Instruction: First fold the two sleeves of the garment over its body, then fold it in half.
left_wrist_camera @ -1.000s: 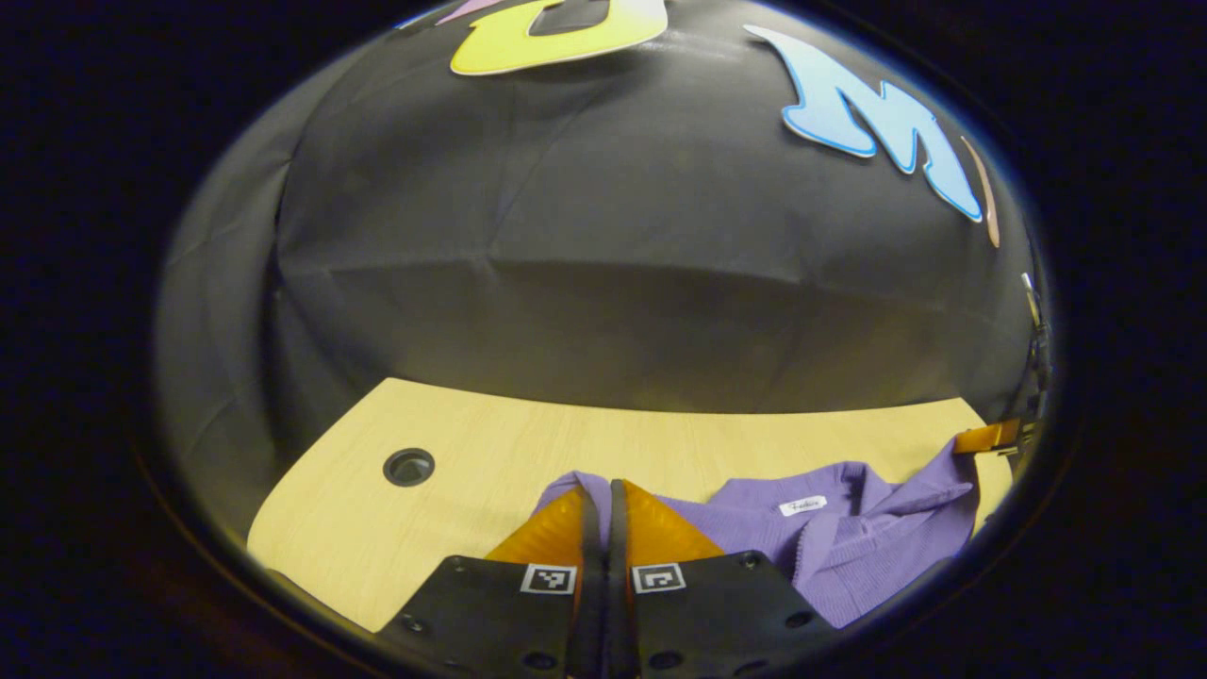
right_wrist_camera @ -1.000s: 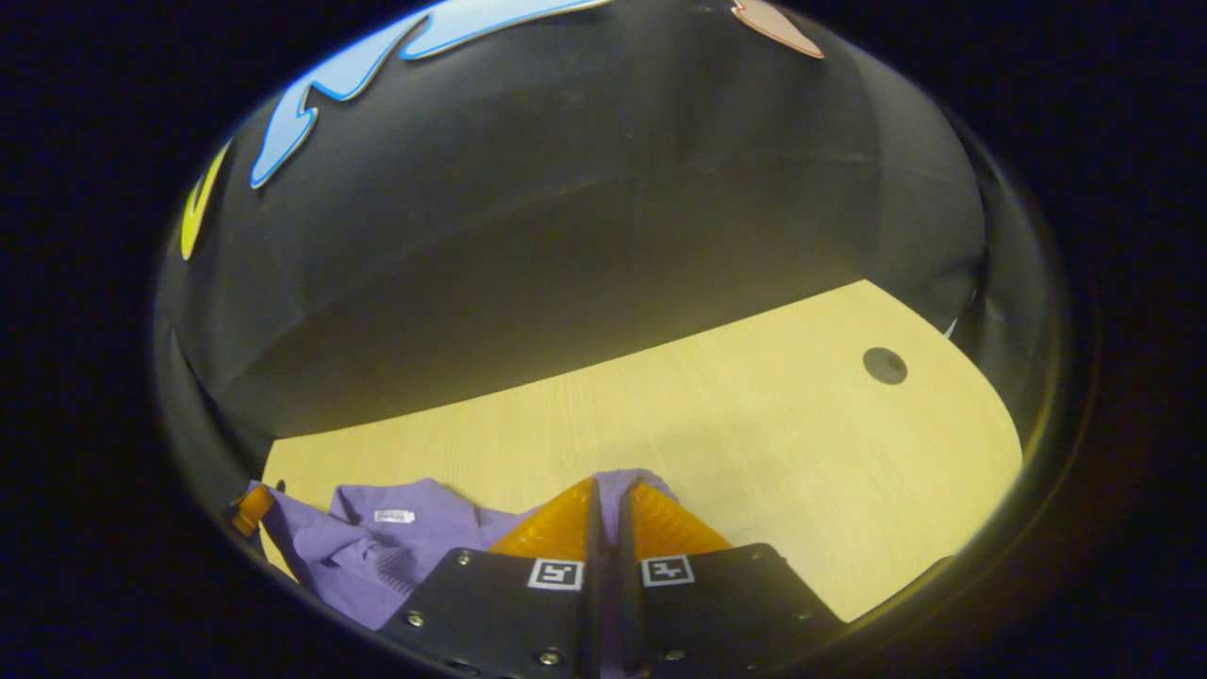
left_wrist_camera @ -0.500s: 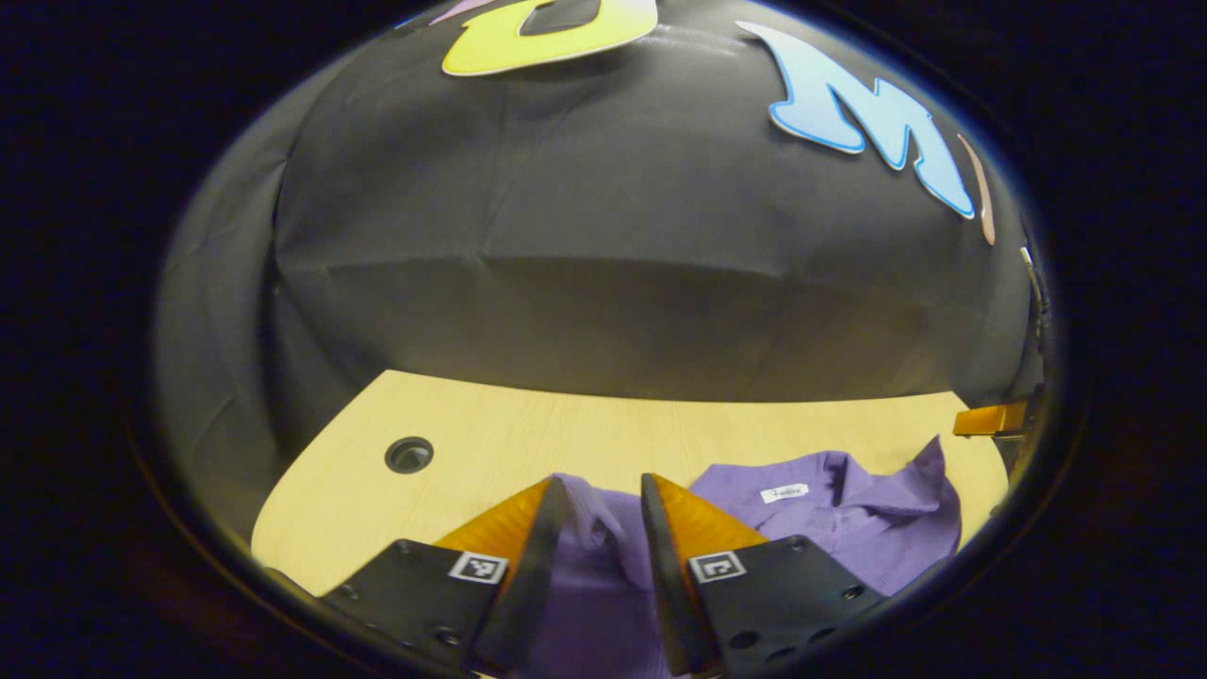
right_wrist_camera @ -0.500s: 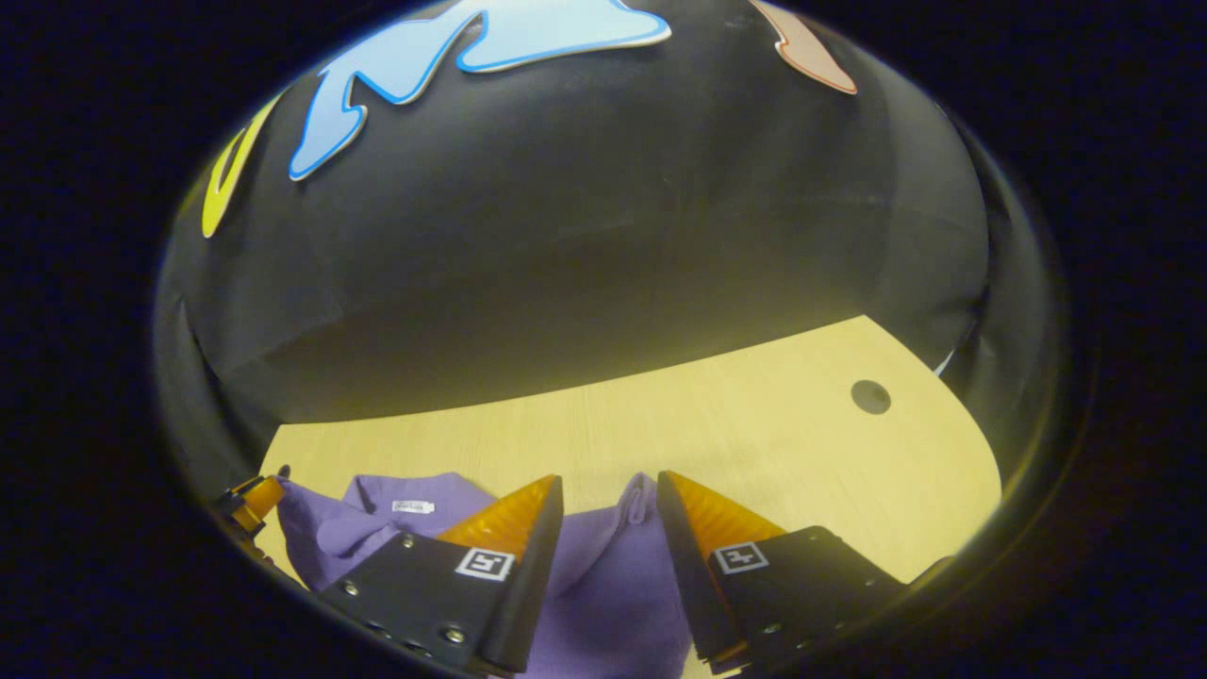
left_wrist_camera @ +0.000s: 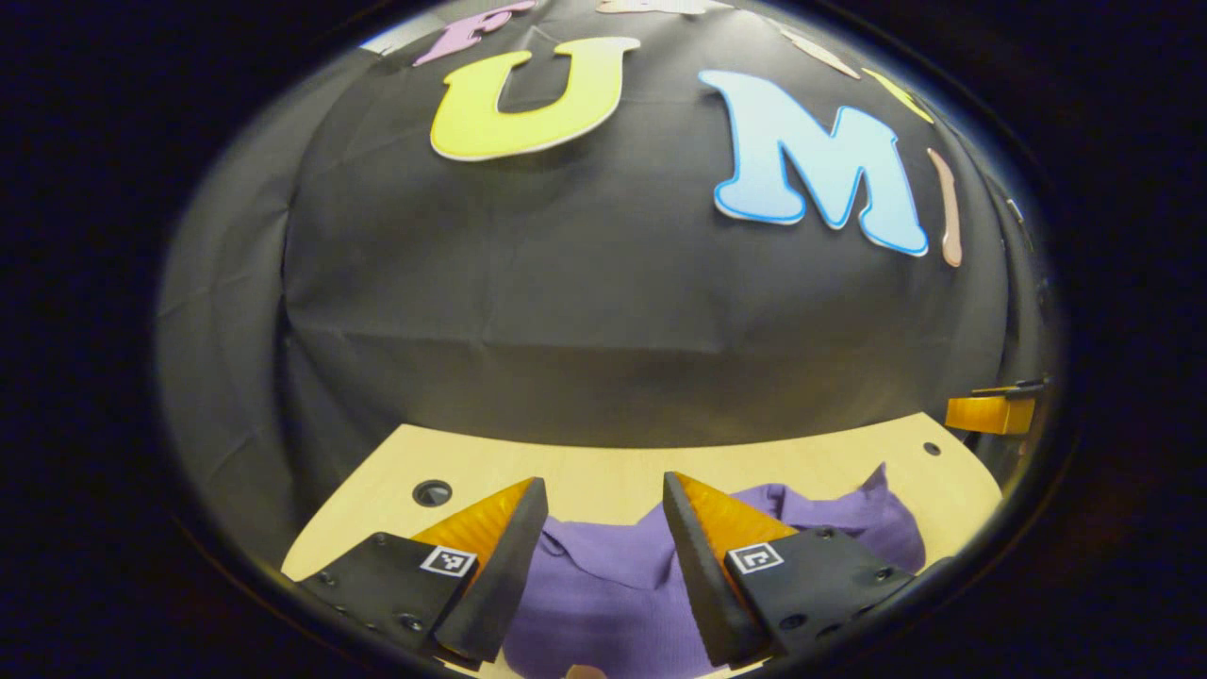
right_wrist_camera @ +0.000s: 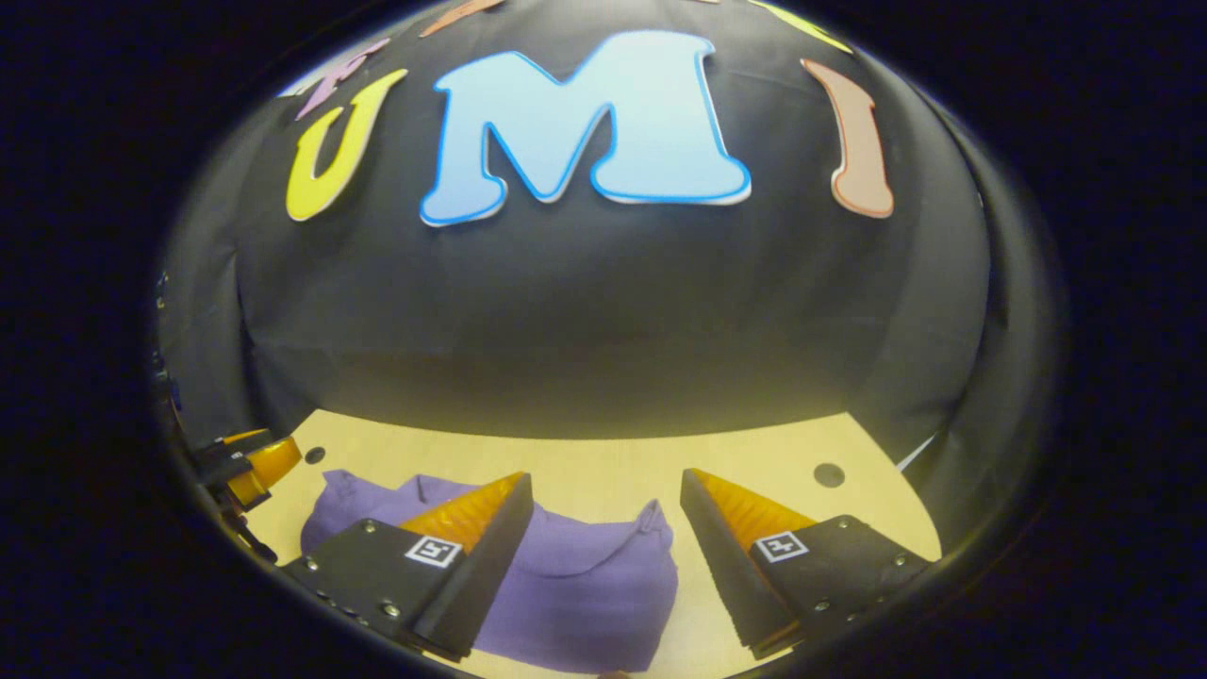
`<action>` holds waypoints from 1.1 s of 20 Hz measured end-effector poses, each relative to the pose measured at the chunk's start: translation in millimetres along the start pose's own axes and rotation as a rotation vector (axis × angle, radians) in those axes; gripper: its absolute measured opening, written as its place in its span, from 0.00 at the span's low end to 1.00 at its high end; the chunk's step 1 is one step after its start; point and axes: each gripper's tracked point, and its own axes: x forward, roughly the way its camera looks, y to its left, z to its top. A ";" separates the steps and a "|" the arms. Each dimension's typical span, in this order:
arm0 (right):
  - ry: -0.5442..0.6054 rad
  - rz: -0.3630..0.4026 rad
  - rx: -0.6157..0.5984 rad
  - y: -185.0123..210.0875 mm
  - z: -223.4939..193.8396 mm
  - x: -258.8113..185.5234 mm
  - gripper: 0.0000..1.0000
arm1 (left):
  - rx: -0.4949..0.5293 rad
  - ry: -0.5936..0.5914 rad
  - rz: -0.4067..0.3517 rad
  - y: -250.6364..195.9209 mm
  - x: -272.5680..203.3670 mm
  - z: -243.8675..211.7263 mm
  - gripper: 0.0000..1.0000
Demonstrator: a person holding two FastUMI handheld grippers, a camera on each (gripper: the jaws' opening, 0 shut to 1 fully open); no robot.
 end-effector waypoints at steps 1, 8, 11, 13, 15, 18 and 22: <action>-0.026 0.005 -0.019 4.4 6.3 -12.8 0.97 | 0.000 -0.021 -0.005 -3.4 -12.9 8.2 0.81; -0.185 0.052 -0.122 22.3 33.5 -103.4 0.97 | -0.019 -0.150 0.000 -29.6 -108.6 49.9 0.81; -0.233 0.088 -0.146 31.3 31.5 -133.8 0.97 | -0.025 -0.200 0.019 -38.3 -153.0 54.5 0.80; -0.250 0.117 -0.144 36.5 28.9 -153.7 0.97 | -0.035 -0.225 0.022 -44.8 -183.8 55.5 0.81; -0.250 0.121 -0.151 37.9 22.2 -177.9 0.97 | -0.047 -0.245 0.016 -49.6 -214.2 59.0 0.80; -0.282 0.101 -0.166 39.3 22.4 -207.9 0.96 | -0.050 -0.278 0.002 -52.2 -245.7 67.3 0.80; -0.302 0.046 -0.164 43.1 18.5 -243.8 0.96 | -0.036 -0.283 -0.029 -51.4 -280.5 65.8 0.81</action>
